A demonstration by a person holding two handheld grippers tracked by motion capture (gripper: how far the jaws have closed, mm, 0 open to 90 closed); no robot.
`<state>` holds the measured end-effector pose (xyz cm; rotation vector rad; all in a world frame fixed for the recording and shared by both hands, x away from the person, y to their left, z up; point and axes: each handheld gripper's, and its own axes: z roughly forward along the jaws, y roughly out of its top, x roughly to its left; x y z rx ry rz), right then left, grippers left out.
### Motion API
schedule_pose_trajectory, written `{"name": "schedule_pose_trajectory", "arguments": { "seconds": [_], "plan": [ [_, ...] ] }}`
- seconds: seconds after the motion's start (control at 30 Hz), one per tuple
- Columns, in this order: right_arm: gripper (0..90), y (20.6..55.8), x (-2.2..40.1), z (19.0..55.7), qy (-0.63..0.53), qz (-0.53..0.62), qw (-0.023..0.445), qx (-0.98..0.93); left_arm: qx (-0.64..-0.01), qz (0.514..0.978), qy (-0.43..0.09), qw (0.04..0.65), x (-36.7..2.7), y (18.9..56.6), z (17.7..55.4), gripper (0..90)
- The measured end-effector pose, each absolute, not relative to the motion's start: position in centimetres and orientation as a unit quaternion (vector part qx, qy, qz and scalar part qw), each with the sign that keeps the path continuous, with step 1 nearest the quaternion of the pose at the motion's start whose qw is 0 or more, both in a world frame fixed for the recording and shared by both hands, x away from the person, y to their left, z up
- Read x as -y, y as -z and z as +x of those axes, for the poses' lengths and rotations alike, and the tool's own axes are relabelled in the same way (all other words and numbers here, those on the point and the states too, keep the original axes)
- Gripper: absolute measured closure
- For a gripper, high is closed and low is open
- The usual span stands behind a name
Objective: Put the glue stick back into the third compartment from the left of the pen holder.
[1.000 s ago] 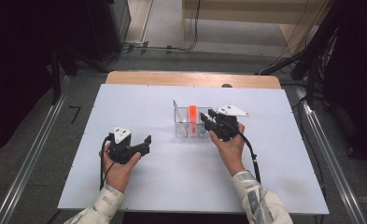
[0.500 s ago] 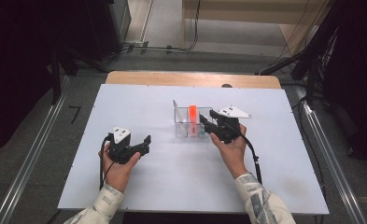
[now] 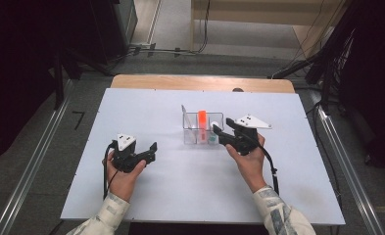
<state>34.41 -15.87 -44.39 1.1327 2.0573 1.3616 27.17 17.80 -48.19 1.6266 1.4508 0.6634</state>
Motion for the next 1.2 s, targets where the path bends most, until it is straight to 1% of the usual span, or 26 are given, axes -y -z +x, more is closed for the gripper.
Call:
{"name": "schedule_pose_trajectory", "arguments": {
  "seconds": [0.2,0.5,1.2],
  "plan": [
    [32.1,44.6,16.4,33.8,-0.485,0.403,0.214,-0.746,-0.581,0.648,-0.266,0.415,-18.0,48.3,27.2,21.0],
    [29.5,45.2,17.6,33.1,-0.472,0.412,0.213,-0.75,-0.582,0.647,-0.267,0.414,-18.1,48.3,27.1,21.0],
    [26.5,46.4,20.6,31.5,-0.443,0.431,0.224,-0.753,-0.591,0.641,-0.266,0.41,-19.1,48.6,27.1,20.9]
  ]
}}
